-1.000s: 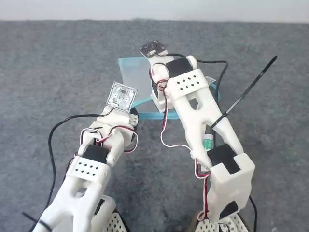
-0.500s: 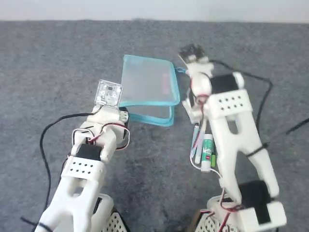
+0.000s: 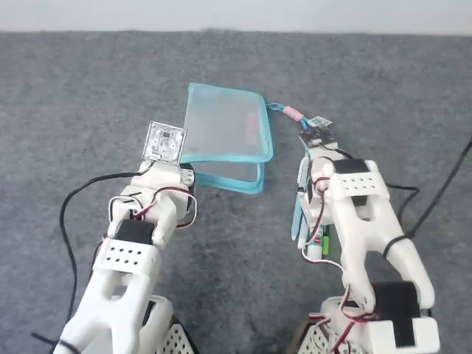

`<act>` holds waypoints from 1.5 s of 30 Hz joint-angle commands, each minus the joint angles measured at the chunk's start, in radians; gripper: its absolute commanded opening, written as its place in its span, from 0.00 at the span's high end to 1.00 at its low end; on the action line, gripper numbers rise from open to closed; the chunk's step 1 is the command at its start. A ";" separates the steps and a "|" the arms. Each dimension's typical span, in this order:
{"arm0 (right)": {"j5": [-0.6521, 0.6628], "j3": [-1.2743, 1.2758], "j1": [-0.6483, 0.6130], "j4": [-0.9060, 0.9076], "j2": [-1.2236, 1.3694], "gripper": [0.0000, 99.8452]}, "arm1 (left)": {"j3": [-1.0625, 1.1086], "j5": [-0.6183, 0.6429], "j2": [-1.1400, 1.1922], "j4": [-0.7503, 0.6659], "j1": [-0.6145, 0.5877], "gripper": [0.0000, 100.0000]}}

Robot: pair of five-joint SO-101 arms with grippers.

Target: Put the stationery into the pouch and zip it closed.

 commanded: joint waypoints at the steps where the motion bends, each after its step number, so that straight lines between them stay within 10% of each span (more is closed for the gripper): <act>1: 0.017 0.000 0.073 -0.030 -0.027 0.82 | -0.016 0.017 -0.006 -0.005 -0.003 0.99; 31: 0.009 0.012 0.045 -0.151 0.165 0.99 | -0.010 0.017 -0.006 -0.002 -0.003 0.99; 45: 0.012 0.005 0.124 0.025 -0.200 0.99 | -0.010 0.017 -0.006 -0.003 -0.003 0.99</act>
